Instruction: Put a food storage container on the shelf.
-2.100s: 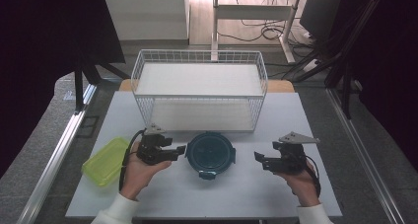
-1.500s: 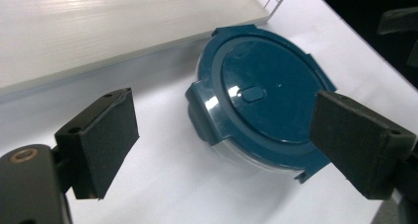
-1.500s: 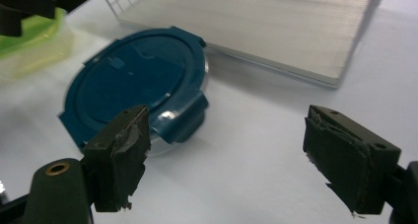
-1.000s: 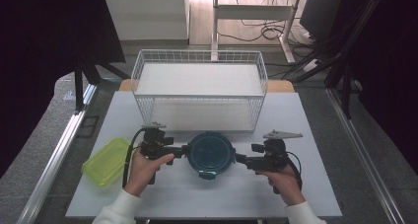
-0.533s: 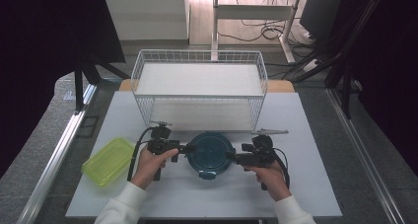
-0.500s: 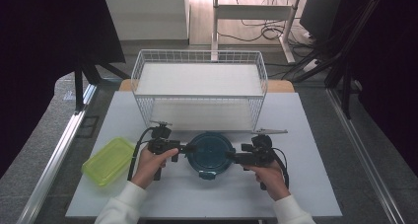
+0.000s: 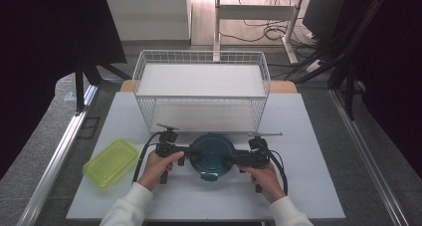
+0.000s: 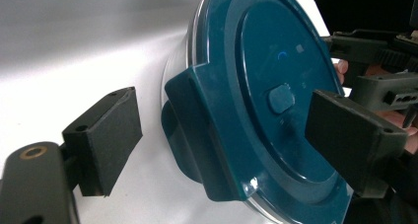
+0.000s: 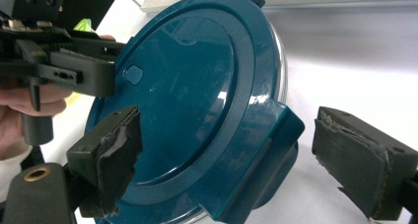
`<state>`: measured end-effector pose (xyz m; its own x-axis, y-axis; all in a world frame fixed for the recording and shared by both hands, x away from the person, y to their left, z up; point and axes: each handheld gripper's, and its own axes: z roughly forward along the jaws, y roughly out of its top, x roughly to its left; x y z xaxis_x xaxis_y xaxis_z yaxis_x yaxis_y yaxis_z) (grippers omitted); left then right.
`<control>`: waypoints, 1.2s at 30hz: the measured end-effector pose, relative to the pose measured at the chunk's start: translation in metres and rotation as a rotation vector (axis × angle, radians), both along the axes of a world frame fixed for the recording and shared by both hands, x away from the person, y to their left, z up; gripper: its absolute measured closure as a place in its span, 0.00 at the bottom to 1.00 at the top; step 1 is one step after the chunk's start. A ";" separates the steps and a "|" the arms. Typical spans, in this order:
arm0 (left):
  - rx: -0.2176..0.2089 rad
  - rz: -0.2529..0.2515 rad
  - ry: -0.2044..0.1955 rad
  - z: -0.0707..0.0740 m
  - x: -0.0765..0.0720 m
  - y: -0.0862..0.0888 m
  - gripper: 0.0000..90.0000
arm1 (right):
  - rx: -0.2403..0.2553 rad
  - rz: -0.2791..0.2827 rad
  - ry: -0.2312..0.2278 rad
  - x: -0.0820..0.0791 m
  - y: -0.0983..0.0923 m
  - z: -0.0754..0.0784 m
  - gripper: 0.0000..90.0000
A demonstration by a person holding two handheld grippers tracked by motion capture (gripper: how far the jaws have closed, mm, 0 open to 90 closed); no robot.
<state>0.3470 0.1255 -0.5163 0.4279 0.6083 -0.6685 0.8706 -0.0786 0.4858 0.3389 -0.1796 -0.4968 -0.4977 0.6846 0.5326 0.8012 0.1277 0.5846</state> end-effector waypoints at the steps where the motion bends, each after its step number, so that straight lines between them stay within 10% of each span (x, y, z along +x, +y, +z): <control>1: -0.001 -0.003 0.005 -0.001 0.000 0.000 0.15 | 0.004 0.001 0.004 0.001 0.000 -0.002 0.13; 19: -0.081 0.001 0.095 -0.005 -0.006 0.000 0.29 | 0.052 -0.030 0.141 -0.002 0.007 -0.009 0.21; 36: -0.063 0.052 -0.004 0.014 -0.033 0.003 0.44 | 0.062 -0.028 0.088 -0.013 0.000 0.002 0.33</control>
<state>0.3143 0.1281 -0.5021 0.3998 0.5866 -0.7043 0.8705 -0.0023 0.4922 0.3256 -0.1800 -0.4947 -0.4286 0.6616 0.6153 0.8524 0.0702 0.5182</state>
